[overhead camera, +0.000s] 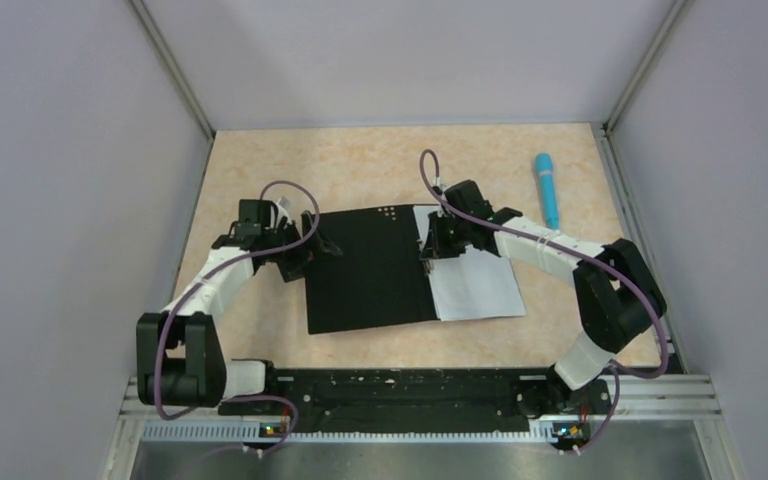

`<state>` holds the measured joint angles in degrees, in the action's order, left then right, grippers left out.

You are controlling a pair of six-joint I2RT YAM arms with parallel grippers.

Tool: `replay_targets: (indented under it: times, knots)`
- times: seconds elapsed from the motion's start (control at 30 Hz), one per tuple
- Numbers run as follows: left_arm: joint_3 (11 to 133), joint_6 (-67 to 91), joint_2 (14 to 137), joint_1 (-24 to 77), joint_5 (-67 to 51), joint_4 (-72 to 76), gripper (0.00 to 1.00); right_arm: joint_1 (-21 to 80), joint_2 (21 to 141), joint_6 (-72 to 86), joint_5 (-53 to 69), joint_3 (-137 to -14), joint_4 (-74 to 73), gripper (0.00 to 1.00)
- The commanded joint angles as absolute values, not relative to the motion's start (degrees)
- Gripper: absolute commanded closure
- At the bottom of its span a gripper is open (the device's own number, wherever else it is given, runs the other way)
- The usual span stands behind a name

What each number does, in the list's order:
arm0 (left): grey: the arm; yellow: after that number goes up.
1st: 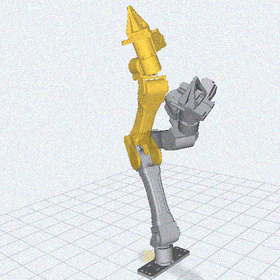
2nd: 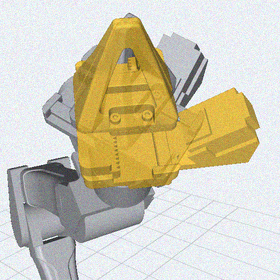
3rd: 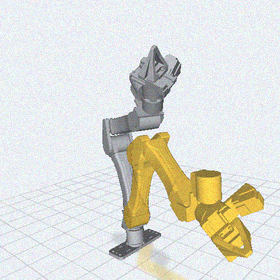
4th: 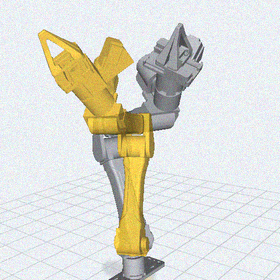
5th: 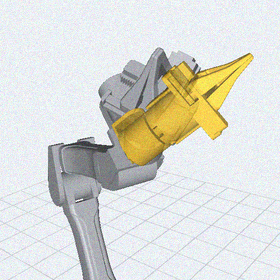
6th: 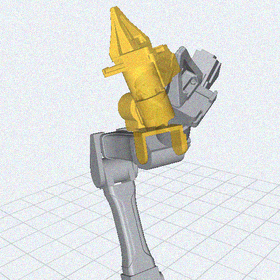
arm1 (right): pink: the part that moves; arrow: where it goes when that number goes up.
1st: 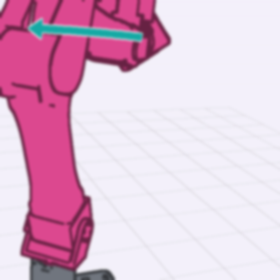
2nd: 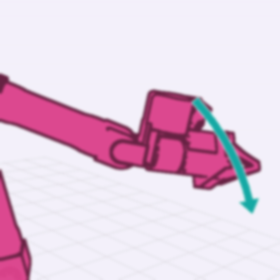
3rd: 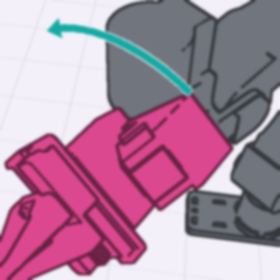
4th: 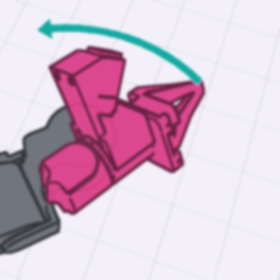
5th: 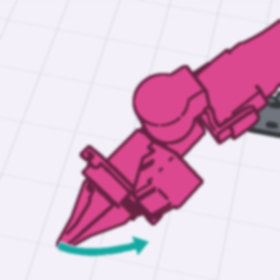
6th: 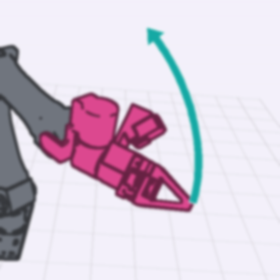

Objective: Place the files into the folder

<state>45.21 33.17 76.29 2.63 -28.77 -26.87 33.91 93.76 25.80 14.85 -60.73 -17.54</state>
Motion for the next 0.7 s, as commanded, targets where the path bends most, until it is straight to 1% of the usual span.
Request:
replay_targets:
  times: [0.0,0.1,0.2,0.4,0.6,0.63,0.67]
  knots:
    - [46.21,36.15,69.81,2.55,-41.68,-18.57,0.02,33.76,92.25,28.70,16.94,-60.38,-13.04,1.00]
    - [47.34,37.77,67.32,3.08,-46.35,-16.50,0.02,34.99,93.74,30.16,15.38,-60.29,-11.74,1.00]
    - [48.73,37.89,65.30,4.66,-47.08,-16.78,0.02,36.82,96.13,32.33,14.27,-60.73,-9.95,1.00]
    - [52.44,37.80,63.38,8.81,-44.75,-18.81,0.02,42.12,103.23,37.93,12.68,-63.95,-5.80,1.00]
    - [56.17,34.85,64.25,13.07,-41.02,-23.14,0.02,46.47,109.12,41.44,11.87,-69.29,-4.07,1.00]
    - [56.70,34.36,64.42,13.74,-40.08,-23.99,0.02,46.49,109.00,41.67,11.76,-69.68,-4.08,0.99]
    - [57.22,33.90,64.50,14.72,-39.34,-24.56,0.02,46.49,108.57,41.76,11.17,-69.77,-4.19,0.93]
